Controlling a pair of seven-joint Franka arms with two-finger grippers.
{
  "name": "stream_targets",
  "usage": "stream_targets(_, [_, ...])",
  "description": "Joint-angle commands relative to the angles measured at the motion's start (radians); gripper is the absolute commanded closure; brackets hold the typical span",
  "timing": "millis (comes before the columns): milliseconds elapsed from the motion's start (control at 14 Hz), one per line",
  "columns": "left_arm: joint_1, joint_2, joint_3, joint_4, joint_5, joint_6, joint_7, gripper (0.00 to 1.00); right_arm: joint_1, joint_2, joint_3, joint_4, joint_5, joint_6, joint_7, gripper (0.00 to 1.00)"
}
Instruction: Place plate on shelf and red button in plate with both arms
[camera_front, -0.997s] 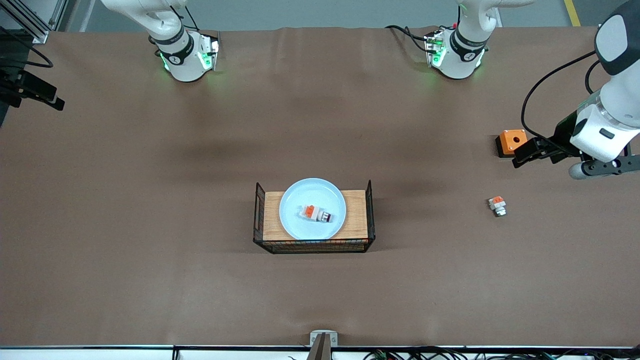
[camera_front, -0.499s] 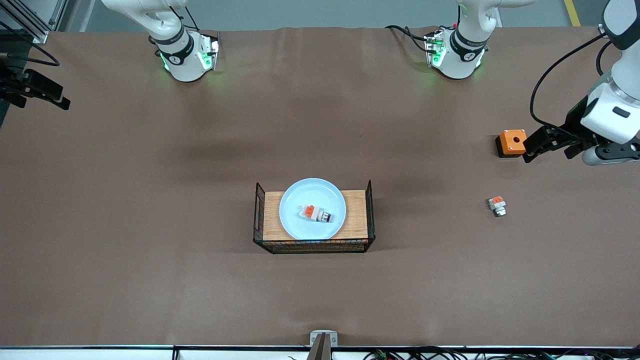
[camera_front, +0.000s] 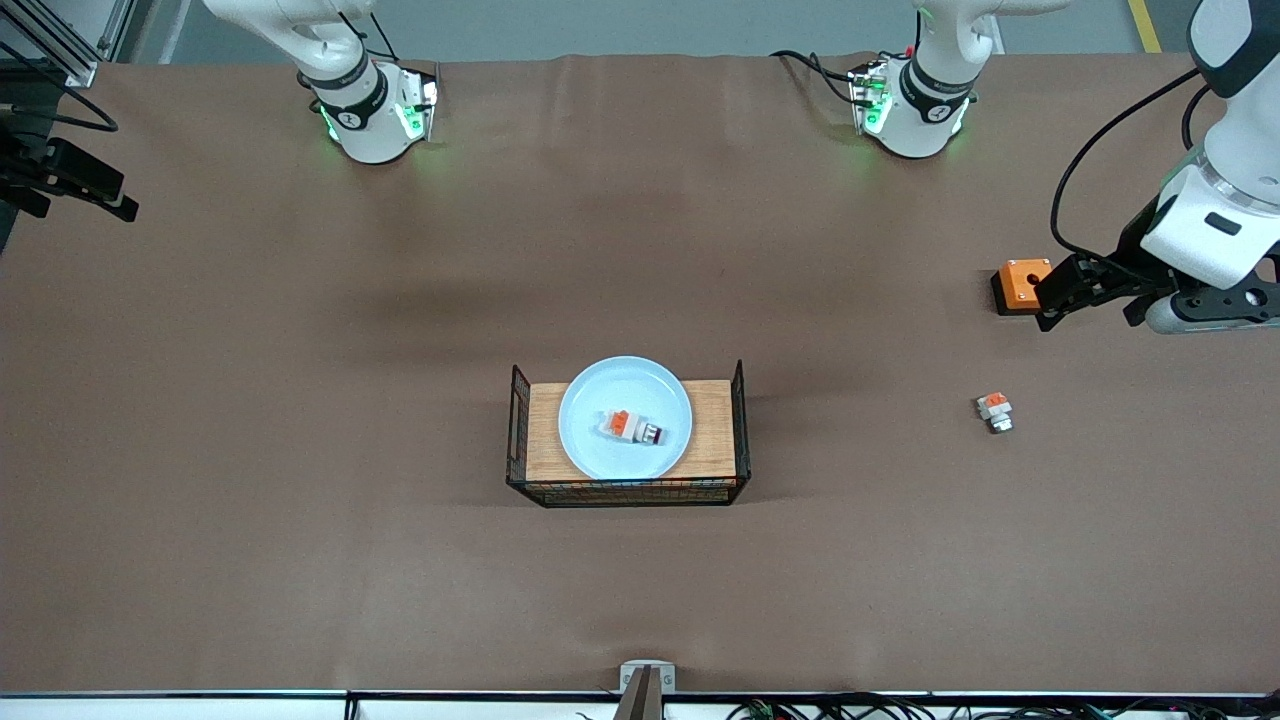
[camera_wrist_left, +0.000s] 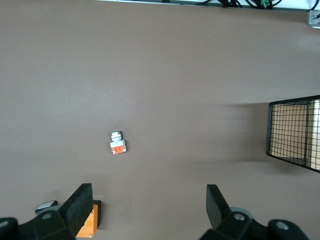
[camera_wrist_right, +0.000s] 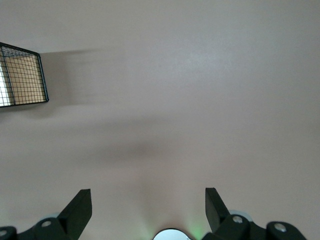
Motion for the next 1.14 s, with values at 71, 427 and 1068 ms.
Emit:
stream_targets(71, [0.012, 0.01, 0.005, 0.064, 0.006, -0.076, 0.03, 0.0, -0.021, -0.034, 0.018, -0.041, -0.006, 0.056, -0.002, 0.0])
stream_targets(427, [0.026, -0.006, 0.01, 0.074, 0.005, -0.111, 0.034, 0.0, -0.024, -0.038, 0.013, -0.041, -0.046, 0.053, -0.022, 0.0])
stream_targets(1068, [0.038, -0.001, 0.005, 0.102, 0.003, -0.15, 0.042, 0.0, -0.018, -0.038, 0.009, -0.044, -0.04, 0.048, -0.039, 0.0])
